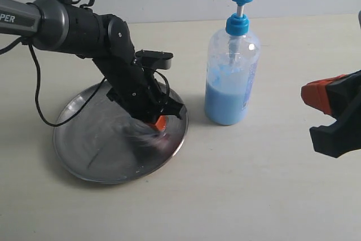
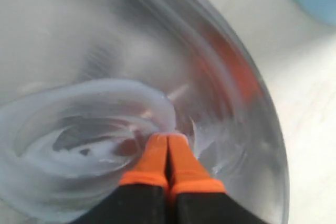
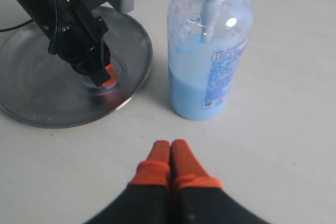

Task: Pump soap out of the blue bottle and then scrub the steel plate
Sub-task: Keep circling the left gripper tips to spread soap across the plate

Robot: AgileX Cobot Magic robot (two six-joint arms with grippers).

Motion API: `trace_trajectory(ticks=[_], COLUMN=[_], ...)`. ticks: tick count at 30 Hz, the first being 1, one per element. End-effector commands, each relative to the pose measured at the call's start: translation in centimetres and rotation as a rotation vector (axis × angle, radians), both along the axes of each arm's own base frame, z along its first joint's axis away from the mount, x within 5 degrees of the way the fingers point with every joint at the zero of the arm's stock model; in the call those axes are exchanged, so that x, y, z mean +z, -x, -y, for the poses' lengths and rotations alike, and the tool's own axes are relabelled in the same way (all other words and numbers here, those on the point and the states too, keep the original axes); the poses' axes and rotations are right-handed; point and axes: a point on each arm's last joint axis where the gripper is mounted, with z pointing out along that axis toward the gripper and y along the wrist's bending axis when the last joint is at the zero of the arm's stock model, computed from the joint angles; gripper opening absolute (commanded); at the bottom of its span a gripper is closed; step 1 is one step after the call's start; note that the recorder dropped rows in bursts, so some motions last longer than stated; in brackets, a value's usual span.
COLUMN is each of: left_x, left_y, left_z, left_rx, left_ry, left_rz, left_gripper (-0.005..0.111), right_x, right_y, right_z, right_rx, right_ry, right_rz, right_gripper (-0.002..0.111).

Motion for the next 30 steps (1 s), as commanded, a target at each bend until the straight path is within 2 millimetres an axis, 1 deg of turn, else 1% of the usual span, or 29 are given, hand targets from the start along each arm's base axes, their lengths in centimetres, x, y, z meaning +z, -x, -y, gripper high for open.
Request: trace_trajectory(ticks=[1,5,10,14,17,21,25,30], left_x=[-0.4,-0.4,-0.6,-0.7,-0.8,-0.8,-0.7,-0.5], left_y=[-0.3,-1.2,-2.0,-1.9,-1.4,-0.5,0.3,0.5], left_z=[0.4,-0.3,-2.2,-3.1,-3.3,-2.3,-0.7,0.7], left_rx=[0.017,0.080,0.132,0.138,0.124,0.093,0.062,0.047], left_ry=[0.019,0.005,-0.069,-0.098,-0.123,-0.124,-0.061,-0.009], left_rz=[0.060,0.099,0.086,0.029,-0.020,-0.045,-0.055,-0.009], left_gripper=[0.000,0.000,0.000,0.000,0.000,0.000,0.000,0.000], right_x=[0.1,0.1,0.1,0.1,0.1,0.1,0.1,0.1], right_y=[0.1,0.1,0.1,0.1,0.1,0.1,0.1,0.1], right_z=[0.0,0.0,0.0,0.0,0.0,0.0,0.0,0.0], right_rx=[0.004,0.004,0.004,0.004,0.004,0.004,0.004,0.004], right_ry=[-0.014,-0.014,-0.014,-0.014,-0.014,-0.014,-0.012,-0.012], right_rz=[0.010,0.010,0.010,0.010,0.010,0.010,0.008,0.008], right_gripper=[0.000,0.000,0.000,0.000,0.000,0.000,0.000,0.000])
